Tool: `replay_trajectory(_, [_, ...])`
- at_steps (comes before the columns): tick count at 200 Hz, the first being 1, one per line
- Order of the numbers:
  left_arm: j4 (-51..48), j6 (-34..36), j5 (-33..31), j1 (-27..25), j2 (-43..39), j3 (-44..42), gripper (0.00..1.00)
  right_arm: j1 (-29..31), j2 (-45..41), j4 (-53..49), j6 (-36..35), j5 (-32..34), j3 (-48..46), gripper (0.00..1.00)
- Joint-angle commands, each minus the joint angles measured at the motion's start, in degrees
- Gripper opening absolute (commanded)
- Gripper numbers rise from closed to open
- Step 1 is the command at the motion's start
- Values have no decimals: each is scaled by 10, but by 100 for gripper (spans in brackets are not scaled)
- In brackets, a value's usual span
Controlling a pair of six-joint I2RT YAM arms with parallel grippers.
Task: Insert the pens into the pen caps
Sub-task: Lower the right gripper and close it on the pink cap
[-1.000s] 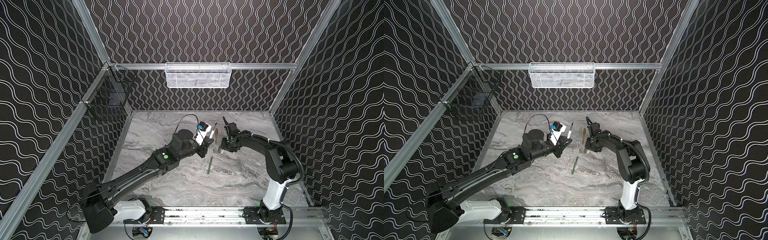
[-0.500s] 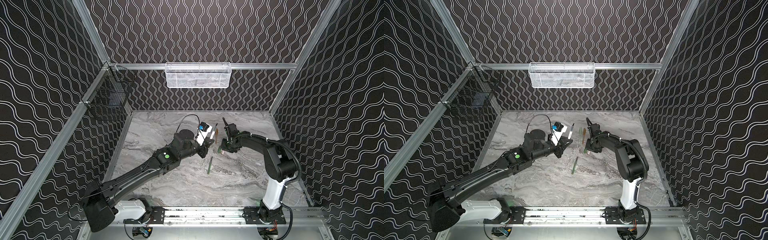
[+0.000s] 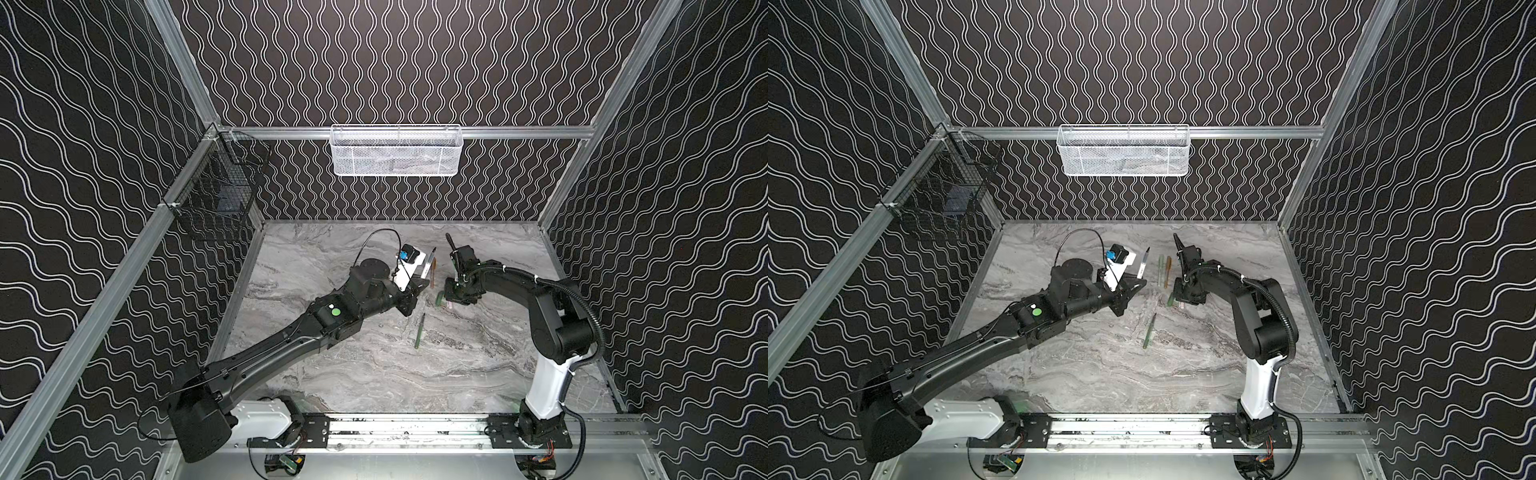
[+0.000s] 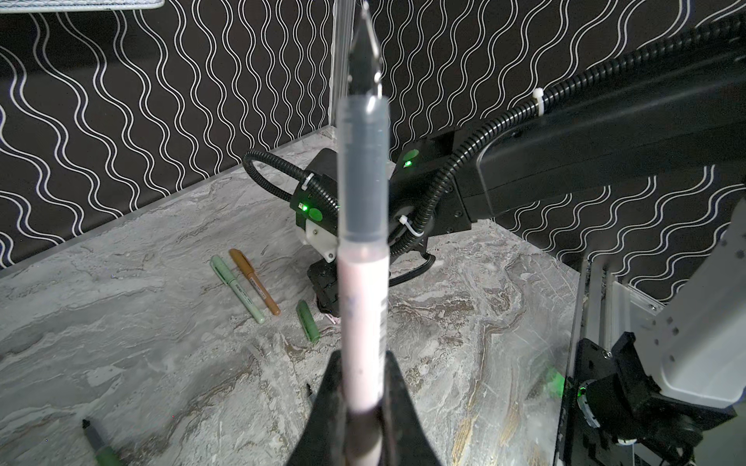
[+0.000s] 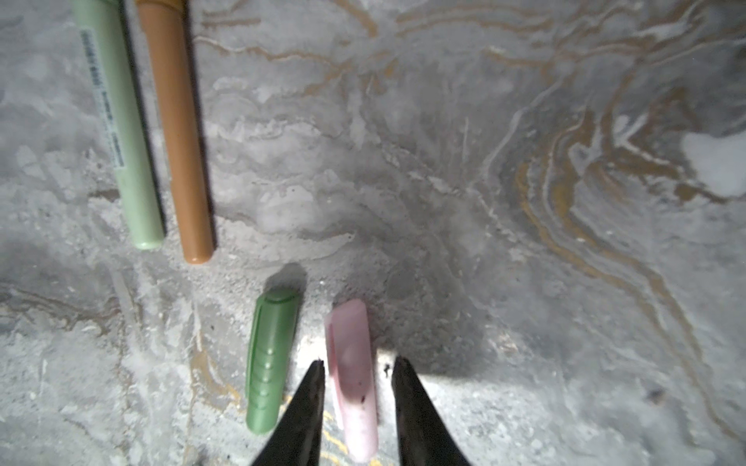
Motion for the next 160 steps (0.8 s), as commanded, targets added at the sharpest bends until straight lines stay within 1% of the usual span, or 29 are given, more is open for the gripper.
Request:
replay_trajectory(1, [12,-9,8,-1,3,4,2,-1,4,-13,-4,-2,10,32])
replay_trajectory(85, [14,-12,14,0,4,4,2,0,22,-11,-3,21,1,25])
replay_trajectory(123, [13,-9,13,0,3,4,2,1,31,-11,1,30,-2,20])
replay_trajectory(160, [14,-10,14,0,3,4,1,2,12,-17,-1,20,3,28])
